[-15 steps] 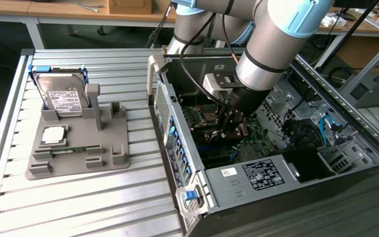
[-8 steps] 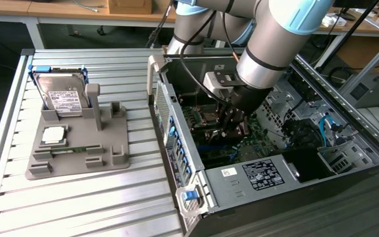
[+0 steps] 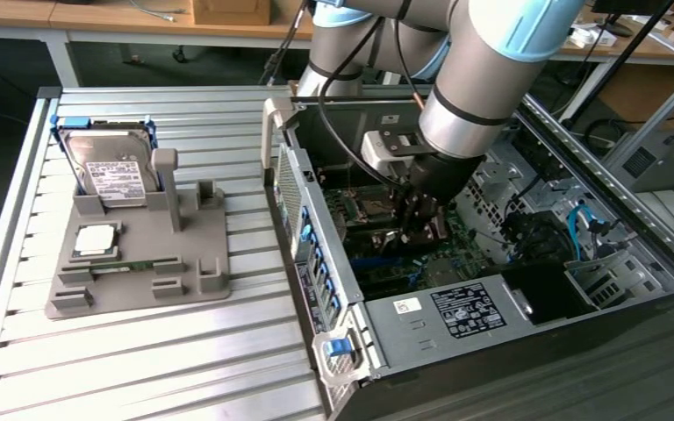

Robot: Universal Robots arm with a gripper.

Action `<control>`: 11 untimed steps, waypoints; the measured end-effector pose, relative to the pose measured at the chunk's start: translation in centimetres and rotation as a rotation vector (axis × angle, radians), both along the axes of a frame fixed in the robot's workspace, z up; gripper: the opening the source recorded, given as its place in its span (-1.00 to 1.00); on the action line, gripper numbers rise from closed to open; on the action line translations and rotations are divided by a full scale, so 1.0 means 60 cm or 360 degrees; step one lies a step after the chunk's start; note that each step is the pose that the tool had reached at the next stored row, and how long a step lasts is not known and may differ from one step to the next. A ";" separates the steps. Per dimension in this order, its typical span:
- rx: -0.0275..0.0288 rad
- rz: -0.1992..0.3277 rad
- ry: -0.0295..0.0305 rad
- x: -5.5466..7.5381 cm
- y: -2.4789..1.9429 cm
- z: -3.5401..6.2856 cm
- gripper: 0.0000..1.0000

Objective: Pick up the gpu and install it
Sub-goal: 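Insert the gpu into the slot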

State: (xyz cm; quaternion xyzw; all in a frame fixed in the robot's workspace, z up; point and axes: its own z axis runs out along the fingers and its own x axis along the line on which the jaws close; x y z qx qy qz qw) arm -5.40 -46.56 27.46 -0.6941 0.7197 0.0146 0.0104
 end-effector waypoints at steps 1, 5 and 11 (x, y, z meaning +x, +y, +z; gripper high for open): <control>-0.00002 0.0000 0.00000 0.000 0.0000 0.000 -0.47; -0.00691 0.0000 0.00001 0.000 -0.0001 0.000 -0.47; -0.00737 0.0000 0.00002 -0.001 0.0127 0.000 -0.47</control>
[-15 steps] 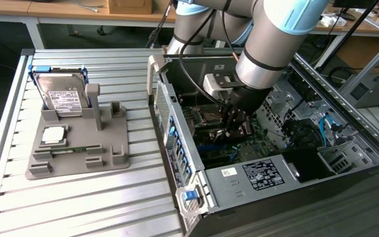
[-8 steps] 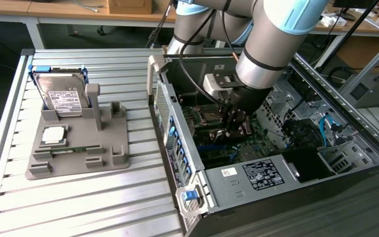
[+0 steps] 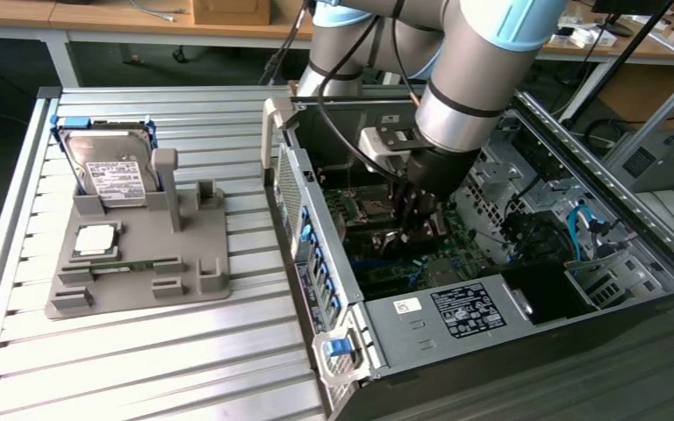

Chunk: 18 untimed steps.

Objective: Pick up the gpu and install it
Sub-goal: 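Insert the gpu into the slot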

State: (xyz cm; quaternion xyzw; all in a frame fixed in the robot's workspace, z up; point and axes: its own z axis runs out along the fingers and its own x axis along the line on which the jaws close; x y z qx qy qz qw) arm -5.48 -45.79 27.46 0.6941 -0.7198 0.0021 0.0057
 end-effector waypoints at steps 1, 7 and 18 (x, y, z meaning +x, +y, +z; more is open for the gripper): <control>-0.00007 0.0000 -0.00001 -0.001 0.0030 0.000 -0.47; -0.00106 0.0000 -0.00047 -0.019 0.0040 0.000 -0.47; -0.00111 0.0000 -0.00048 -0.030 0.0064 -0.001 -0.47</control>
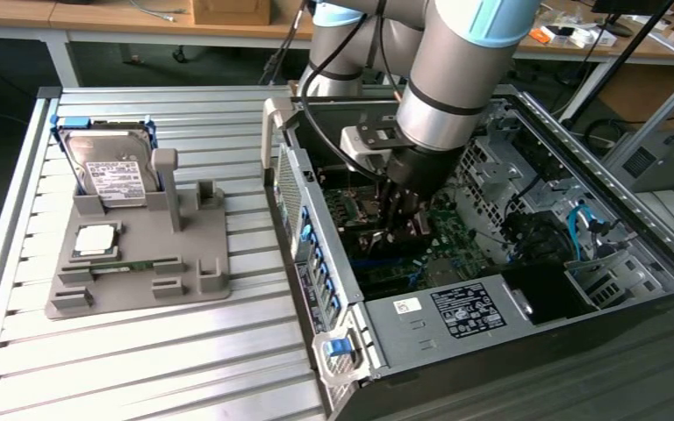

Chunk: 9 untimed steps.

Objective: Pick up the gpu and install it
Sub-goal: 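Insert the gpu into the slot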

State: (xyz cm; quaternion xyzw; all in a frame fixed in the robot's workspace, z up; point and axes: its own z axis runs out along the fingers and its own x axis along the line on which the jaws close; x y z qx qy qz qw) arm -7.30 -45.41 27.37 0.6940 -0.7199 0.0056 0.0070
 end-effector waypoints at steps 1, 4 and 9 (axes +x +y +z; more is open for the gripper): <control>-0.00001 0.0000 0.00000 0.000 0.0000 0.000 -0.47; -0.00001 0.0000 0.00000 0.000 0.0000 0.000 -0.47; -0.00005 0.0000 0.00001 0.000 0.0000 -0.002 -0.47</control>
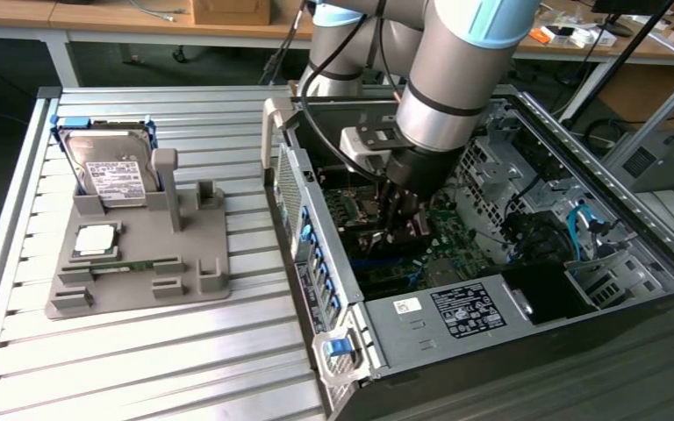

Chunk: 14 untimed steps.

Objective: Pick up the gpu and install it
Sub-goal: 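Insert the gpu into the slot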

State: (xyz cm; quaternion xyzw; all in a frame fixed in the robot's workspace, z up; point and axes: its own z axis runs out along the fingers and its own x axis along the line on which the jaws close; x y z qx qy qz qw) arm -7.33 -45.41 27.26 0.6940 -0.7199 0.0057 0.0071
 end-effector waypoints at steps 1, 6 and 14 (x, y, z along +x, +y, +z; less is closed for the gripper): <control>-0.00001 0.0000 0.00000 0.000 0.0000 0.000 -0.47; -0.00009 0.0000 -0.00001 0.000 0.0000 -0.005 -0.47; -0.00018 0.0000 -0.00001 0.000 0.0000 -0.008 -0.47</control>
